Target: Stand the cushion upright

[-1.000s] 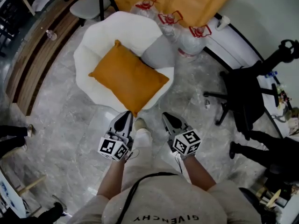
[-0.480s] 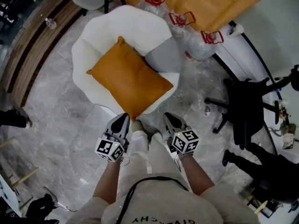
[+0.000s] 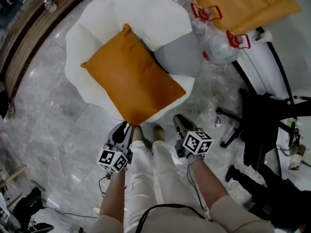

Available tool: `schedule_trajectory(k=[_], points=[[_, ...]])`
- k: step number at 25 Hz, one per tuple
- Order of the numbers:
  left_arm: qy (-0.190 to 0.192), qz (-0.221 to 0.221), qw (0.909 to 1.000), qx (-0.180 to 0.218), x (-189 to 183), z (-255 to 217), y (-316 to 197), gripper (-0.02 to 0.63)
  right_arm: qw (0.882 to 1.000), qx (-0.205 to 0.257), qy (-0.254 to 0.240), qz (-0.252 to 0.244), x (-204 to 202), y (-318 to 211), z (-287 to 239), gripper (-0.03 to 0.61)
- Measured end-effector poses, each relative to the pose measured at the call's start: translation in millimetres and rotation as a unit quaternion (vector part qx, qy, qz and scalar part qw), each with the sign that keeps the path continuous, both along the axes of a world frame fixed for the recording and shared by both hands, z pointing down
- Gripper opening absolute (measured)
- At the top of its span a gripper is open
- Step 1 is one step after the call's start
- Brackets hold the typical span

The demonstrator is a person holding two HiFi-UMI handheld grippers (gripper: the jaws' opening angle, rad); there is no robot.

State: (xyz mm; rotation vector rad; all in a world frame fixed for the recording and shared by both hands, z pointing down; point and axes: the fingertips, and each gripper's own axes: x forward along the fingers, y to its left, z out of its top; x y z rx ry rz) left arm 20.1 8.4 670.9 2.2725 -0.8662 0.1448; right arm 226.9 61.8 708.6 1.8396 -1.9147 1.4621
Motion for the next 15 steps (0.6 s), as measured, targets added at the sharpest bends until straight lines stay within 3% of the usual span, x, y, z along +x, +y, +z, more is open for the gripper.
schedule_trajectory(k=[7, 11, 15], points=[[-0.018, -0.061, 0.9967, -0.051, -20, 97, 17, 0.189, 0.998, -0.009, -0.057, 0.005, 19, -7, 67, 0.154], [-0.047, -0.047, 0.9947, -0.078, -28, 154, 37, 0.251, 0.993, -0.002, -0.112, 0.026, 20, -16, 94, 0.221], [-0.048, -0.035, 0.9931, -0.101, -29, 199, 56, 0.33, 0.989, 0.006, -0.146, 0.024, 21, -24, 117, 0.27]])
